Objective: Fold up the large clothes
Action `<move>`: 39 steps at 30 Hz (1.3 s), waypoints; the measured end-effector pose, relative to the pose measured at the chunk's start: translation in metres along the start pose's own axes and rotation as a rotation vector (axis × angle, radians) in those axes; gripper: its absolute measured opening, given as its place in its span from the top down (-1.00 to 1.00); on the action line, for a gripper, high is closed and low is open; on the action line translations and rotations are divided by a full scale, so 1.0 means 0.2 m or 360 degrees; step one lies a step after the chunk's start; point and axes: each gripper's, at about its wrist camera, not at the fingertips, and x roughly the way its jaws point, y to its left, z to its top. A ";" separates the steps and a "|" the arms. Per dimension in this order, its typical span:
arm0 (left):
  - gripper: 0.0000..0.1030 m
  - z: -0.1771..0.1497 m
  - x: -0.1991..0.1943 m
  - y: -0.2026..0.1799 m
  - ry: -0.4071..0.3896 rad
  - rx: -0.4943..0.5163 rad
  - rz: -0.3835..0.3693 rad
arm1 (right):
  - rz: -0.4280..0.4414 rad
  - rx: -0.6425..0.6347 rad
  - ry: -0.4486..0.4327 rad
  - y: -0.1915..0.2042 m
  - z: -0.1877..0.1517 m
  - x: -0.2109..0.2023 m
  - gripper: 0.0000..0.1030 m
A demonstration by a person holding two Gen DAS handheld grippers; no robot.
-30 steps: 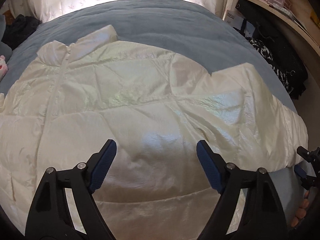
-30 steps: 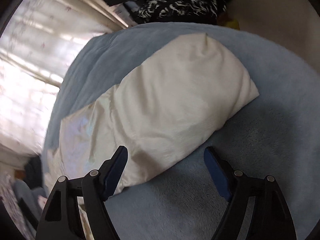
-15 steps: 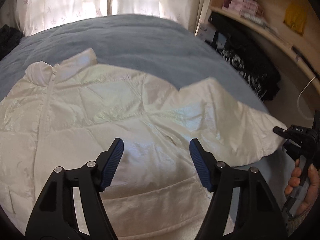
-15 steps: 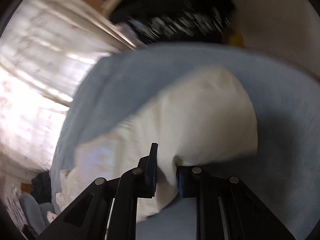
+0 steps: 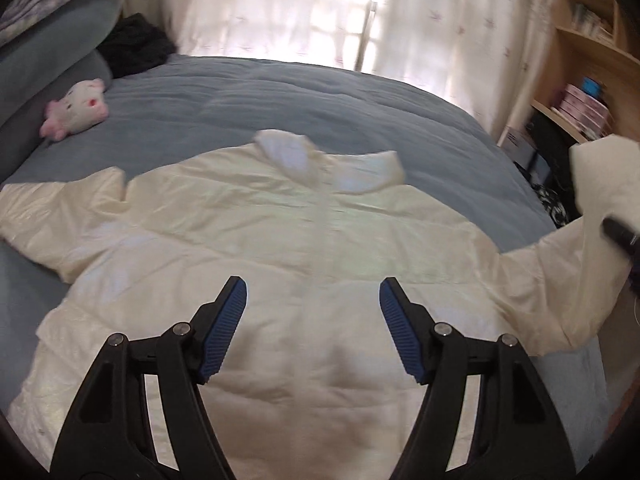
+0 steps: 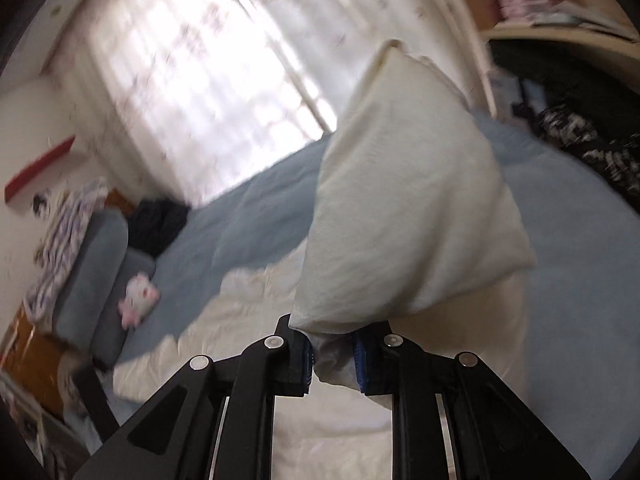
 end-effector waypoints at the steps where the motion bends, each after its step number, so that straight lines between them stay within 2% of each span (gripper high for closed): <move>1: -0.29 0.00 0.00 0.06 0.0001 -0.0023 -0.0006 | 0.0003 -0.0025 0.0080 0.04 -0.05 0.10 0.58; 2: -0.29 -0.01 0.00 0.11 0.0014 -0.0041 -0.0022 | 0.0001 -0.0054 0.0160 0.07 -0.10 0.20 0.48; 3: -0.29 -0.02 0.01 0.16 0.0035 -0.0051 -0.0037 | -0.0008 -0.0077 0.0214 0.12 -0.21 0.22 0.20; 4: -0.29 -0.04 0.02 0.20 0.0064 -0.0059 -0.0040 | -0.0032 -0.0099 0.0274 0.14 -0.29 0.29 0.02; 7: -0.29 -0.09 0.07 0.30 0.0144 -0.0097 -0.0067 | -0.0031 -0.0102 0.0491 0.16 -0.43 0.47 -0.01; 8: -0.29 -0.11 0.10 0.30 0.0176 -0.0112 -0.0091 | -0.0026 -0.0100 0.0517 0.16 -0.44 0.49 -0.01; 11: -0.29 -0.15 0.15 0.31 0.0280 -0.0165 -0.0231 | -0.0013 -0.0155 0.0477 0.16 -0.44 0.44 -0.17; 13: -0.29 -0.19 0.17 0.31 0.0328 -0.0222 -0.0351 | -0.0013 -0.0169 0.0439 0.14 -0.43 0.38 -0.18; 16: -0.29 -0.22 0.19 0.31 0.0371 -0.0307 -0.0514 | -0.0024 -0.0174 0.0374 0.16 -0.52 0.24 -0.19; 18: -0.29 -0.23 0.20 0.29 0.0392 -0.0345 -0.0585 | -0.0032 -0.0171 0.0311 0.13 -0.54 0.16 -0.20; 22: -0.29 -0.25 0.27 0.22 0.0451 -0.0384 -0.0680 | -0.0052 -0.0081 0.0239 0.05 -0.68 0.05 -0.30; 24: -0.29 -0.27 0.31 0.18 0.0501 -0.0386 -0.0688 | -0.0033 0.0010 0.0258 -0.02 -0.77 0.03 -0.30; 25: -0.29 -0.27 0.35 0.15 0.0525 -0.0384 -0.0682 | -0.0023 0.0037 0.0256 -0.01 -0.88 -0.03 -0.30; 26: -0.29 -0.28 0.37 0.13 0.0544 -0.0380 -0.0682 | -0.0011 0.0058 0.0249 -0.01 -0.90 -0.01 -0.30; 27: -0.23 -0.28 0.39 0.11 0.0553 -0.0374 -0.0680 | 0.0003 0.0065 0.0237 -0.02 -0.91 0.00 -0.30; 28: 0.11 -0.27 0.41 0.08 0.0548 -0.0361 -0.0663 | 0.0008 0.0066 0.0228 -0.01 -0.93 0.01 -0.30; 29: 0.34 -0.26 0.44 0.04 0.0545 -0.0329 -0.0639 | 0.0007 0.0059 0.0221 -0.02 -0.98 0.00 -0.30; 30: 0.71 -0.24 0.46 0.01 0.0545 -0.0284 -0.0620 | -0.0002 0.0038 0.0211 -0.02 -0.98 0.00 -0.30; 31: 0.82 -0.21 0.46 -0.03 0.0524 -0.0230 -0.0581 | -0.0011 0.0018 0.0204 -0.02 -1.00 -0.01 -0.30; 34: 0.92 -0.09 0.37 -0.16 0.0361 0.0020 -0.0458 | -0.0025 -0.0021 0.0189 -0.01 -1.06 0.00 -0.29; 36: 0.92 0.02 0.23 -0.22 0.0173 0.0170 -0.0408 | -0.0021 -0.0023 0.0182 -0.01 -1.08 0.04 -0.29; 39: 0.92 0.18 0.00 -0.17 -0.0118 0.0235 -0.0383 | -0.0010 -0.0013 0.0179 -0.04 -1.10 0.06 -0.29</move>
